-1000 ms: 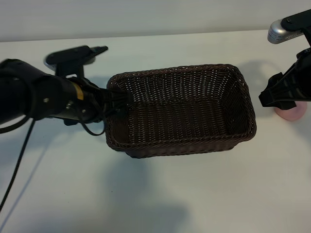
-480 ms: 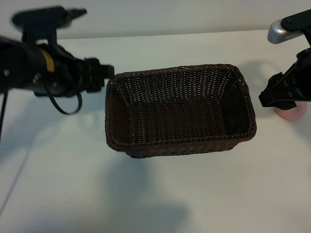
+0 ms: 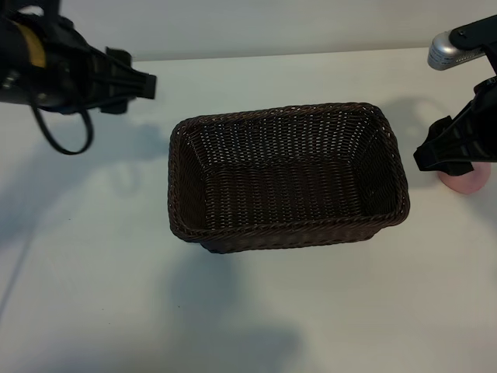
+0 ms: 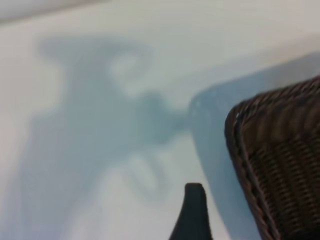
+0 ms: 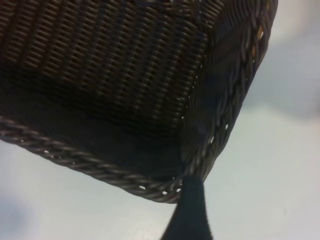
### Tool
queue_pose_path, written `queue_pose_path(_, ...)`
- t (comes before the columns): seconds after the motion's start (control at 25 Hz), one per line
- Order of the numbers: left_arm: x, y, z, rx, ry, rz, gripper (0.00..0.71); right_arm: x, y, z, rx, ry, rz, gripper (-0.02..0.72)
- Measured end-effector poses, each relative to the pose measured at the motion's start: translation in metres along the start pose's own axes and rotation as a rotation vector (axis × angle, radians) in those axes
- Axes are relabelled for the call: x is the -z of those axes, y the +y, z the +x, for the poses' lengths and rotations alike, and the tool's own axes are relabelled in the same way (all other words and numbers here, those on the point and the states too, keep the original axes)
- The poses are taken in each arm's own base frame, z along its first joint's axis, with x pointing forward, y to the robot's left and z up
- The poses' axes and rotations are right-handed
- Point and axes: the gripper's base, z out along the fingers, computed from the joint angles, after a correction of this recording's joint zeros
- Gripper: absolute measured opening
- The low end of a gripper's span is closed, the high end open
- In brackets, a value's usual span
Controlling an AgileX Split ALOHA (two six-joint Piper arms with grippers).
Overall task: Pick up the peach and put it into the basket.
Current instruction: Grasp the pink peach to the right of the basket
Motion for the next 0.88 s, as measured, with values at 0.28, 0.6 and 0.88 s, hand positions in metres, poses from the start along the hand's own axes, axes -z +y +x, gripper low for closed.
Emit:
queue_pose_path(0.28,0.062,0.021,0.008,-0.069,-0.113,-0.036,0.597,0.0,0.0,0.0,0.0,0.0,0.0,0.594)
queue_pose_path(0.6,0.153,0.051,0.045,-0.077,-0.288,-0.038,0.596,0.0,0.0,0.0,0.0,0.0,0.0,0.594)
queue_pose_path(0.88,0.198,0.067,0.091,-0.074,-0.279,-0.001,0.596,0.0,0.0,0.0,0.0,0.0,0.0,0.594)
